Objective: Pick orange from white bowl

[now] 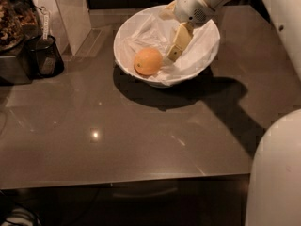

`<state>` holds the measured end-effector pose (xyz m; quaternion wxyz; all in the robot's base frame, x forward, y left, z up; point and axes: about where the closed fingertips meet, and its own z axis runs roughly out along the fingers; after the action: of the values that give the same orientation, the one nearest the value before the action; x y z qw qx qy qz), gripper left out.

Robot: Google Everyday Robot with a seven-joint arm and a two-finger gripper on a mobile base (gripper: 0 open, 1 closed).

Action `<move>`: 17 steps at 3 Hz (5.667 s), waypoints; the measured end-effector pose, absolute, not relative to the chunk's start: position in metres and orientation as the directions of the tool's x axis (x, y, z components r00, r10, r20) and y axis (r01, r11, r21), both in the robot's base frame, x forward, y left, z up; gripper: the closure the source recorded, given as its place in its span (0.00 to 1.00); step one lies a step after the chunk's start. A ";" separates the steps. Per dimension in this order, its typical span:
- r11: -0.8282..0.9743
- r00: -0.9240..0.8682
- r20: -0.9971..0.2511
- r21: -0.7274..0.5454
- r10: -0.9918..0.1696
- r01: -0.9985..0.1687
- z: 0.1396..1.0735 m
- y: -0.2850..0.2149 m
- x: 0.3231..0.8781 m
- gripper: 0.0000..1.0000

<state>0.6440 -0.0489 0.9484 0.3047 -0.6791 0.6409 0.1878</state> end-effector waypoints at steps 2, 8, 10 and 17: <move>0.008 0.107 -0.647 -0.173 -0.755 -0.985 0.947 -0.048 0.646 0.13; -0.041 0.026 -0.691 0.004 -0.722 -0.999 0.872 -0.011 0.672 0.13; -0.029 0.000 -0.688 0.031 -0.725 -0.999 0.860 -0.011 0.675 0.32; 0.262 0.031 -0.885 -0.171 -0.464 -0.950 0.991 -0.126 0.568 1.00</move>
Offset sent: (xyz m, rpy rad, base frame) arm 0.0019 0.0005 -0.0013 0.0023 0.0005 -0.0006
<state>0.5683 -0.1255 0.9914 0.4639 -0.5482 0.6448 0.2617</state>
